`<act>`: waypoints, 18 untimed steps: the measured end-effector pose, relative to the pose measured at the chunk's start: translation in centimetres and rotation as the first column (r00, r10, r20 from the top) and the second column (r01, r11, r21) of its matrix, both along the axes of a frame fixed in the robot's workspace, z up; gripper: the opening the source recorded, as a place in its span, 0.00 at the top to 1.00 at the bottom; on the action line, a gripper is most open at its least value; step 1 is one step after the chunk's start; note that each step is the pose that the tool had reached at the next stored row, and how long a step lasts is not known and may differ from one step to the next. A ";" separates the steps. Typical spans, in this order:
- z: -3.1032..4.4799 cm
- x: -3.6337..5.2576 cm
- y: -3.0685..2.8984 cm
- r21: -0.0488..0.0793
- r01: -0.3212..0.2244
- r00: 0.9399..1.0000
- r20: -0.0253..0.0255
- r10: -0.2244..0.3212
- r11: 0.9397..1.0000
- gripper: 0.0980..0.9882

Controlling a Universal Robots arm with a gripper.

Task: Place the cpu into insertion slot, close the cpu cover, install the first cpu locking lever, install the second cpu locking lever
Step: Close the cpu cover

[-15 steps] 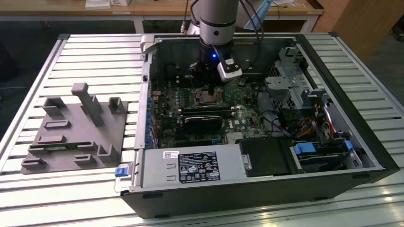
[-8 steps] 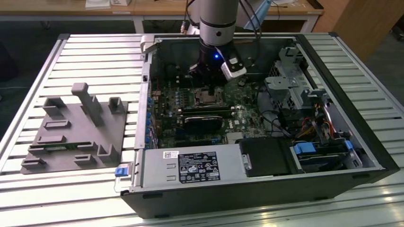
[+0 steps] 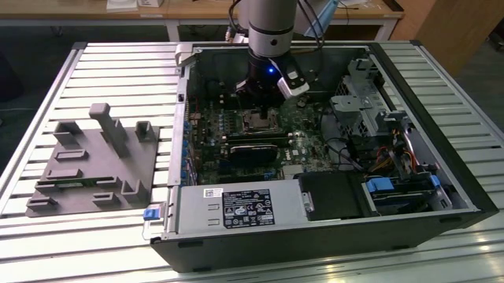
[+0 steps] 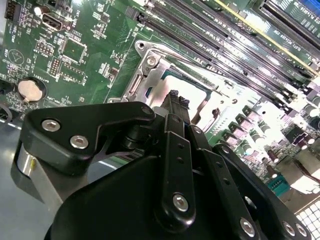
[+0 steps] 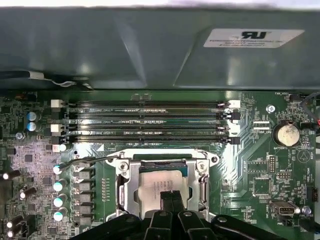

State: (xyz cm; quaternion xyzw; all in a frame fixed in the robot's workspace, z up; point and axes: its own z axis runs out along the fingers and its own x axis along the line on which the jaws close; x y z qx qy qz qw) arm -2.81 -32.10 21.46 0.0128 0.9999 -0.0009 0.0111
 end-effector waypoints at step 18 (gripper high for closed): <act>-0.01 -1.77 0.00 0.000 0.000 1.000 0.000 0.000 1.000 0.99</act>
